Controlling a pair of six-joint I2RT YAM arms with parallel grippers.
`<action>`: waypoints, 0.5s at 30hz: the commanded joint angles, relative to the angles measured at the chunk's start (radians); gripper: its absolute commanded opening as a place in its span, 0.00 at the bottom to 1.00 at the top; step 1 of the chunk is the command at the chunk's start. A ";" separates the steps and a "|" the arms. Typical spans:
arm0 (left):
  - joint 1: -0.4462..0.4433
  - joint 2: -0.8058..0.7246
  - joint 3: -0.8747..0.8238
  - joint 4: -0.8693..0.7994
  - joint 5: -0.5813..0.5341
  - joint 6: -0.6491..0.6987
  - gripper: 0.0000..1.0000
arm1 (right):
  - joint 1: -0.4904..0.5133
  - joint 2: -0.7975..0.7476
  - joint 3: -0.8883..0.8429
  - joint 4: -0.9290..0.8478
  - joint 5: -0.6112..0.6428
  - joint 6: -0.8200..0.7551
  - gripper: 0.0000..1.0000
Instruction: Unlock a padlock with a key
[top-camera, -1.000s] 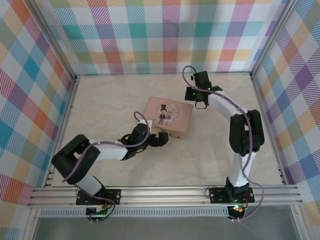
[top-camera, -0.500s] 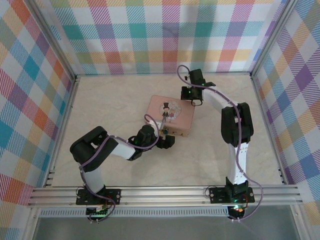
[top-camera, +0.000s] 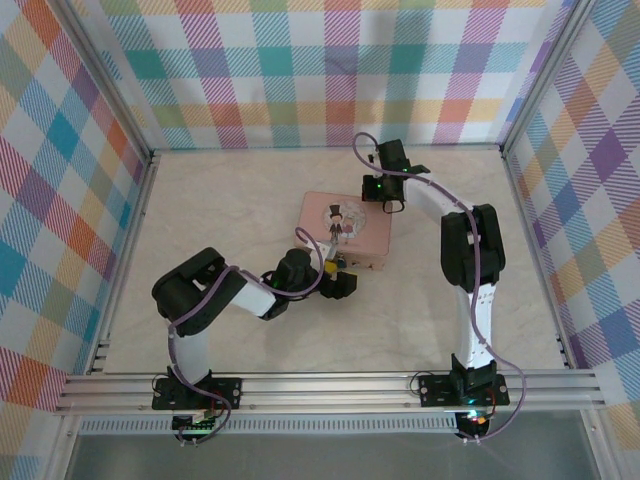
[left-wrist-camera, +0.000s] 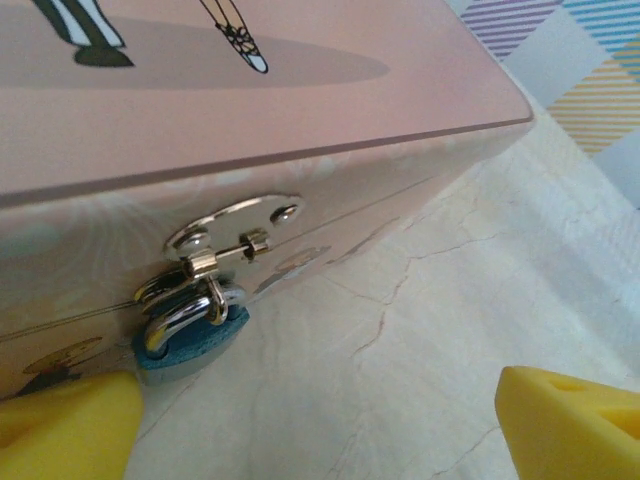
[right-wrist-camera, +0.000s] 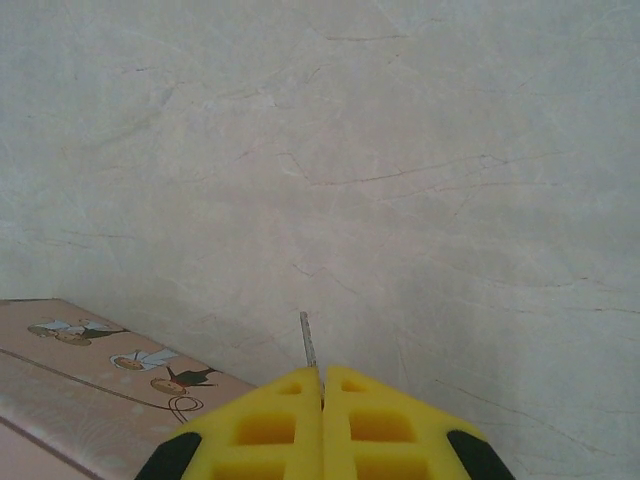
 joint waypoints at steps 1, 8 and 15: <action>0.015 0.021 0.044 0.136 0.095 -0.047 0.89 | 0.031 0.025 -0.012 -0.045 -0.039 -0.020 0.00; 0.049 0.028 0.033 0.185 0.136 -0.109 0.85 | 0.030 0.019 -0.028 -0.034 -0.040 -0.017 0.00; 0.054 0.026 0.011 0.196 0.123 -0.121 0.80 | 0.034 0.010 -0.038 -0.033 -0.033 -0.019 0.00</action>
